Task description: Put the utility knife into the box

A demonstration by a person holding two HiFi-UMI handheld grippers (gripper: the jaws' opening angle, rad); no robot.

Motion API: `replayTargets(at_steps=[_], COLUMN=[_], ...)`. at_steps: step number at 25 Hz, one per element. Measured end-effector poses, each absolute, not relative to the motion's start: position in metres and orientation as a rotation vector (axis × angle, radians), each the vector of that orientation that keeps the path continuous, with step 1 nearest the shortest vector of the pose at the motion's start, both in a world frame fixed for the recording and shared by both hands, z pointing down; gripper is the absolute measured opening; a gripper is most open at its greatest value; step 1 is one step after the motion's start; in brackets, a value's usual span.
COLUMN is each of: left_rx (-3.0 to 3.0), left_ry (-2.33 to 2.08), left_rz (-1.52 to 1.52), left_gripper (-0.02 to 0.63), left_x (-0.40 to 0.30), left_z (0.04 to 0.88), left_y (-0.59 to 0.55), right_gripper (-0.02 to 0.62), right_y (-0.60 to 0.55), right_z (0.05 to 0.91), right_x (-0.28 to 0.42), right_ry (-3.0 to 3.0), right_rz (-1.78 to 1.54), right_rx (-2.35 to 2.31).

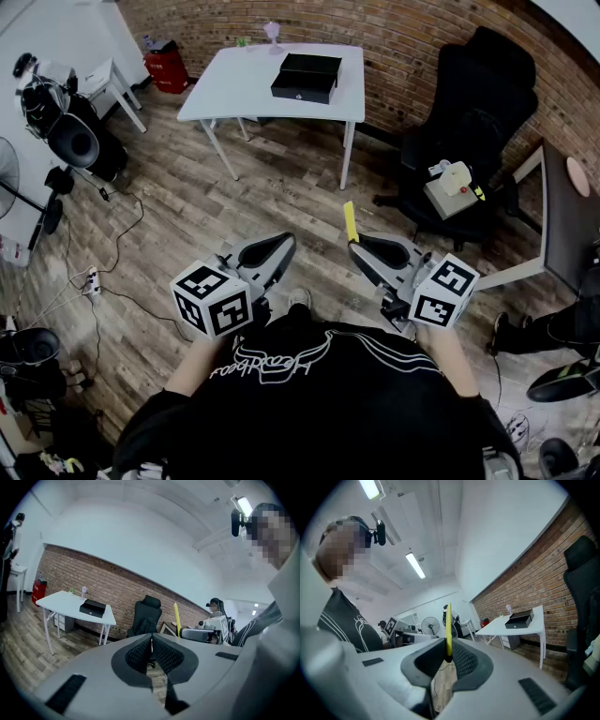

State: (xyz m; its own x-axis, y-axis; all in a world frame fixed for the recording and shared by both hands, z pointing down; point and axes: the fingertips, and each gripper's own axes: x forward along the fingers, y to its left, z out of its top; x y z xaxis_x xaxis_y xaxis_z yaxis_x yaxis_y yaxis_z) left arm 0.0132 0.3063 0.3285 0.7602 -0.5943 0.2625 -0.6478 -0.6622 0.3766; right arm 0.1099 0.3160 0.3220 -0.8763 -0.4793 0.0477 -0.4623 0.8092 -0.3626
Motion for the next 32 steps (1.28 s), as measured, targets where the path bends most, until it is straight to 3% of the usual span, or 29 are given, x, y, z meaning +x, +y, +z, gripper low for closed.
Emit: replayTargets(at_steps=[15,32], left_rx=[2.523,2.423], left_ry=[-0.937,-0.823], left_rz=[0.112,0.18], left_gripper=[0.032,0.032], left_x=[0.019,0.015], left_z=[0.327,0.384], left_y=[0.3,0.167], right_gripper=[0.052,0.052], right_y=[0.304,0.177], right_z=[0.317,0.372], right_x=[0.121,0.104], right_ry=[2.973,2.951], right_rz=[-0.527,-0.764], right_rx=[-0.855,-0.937])
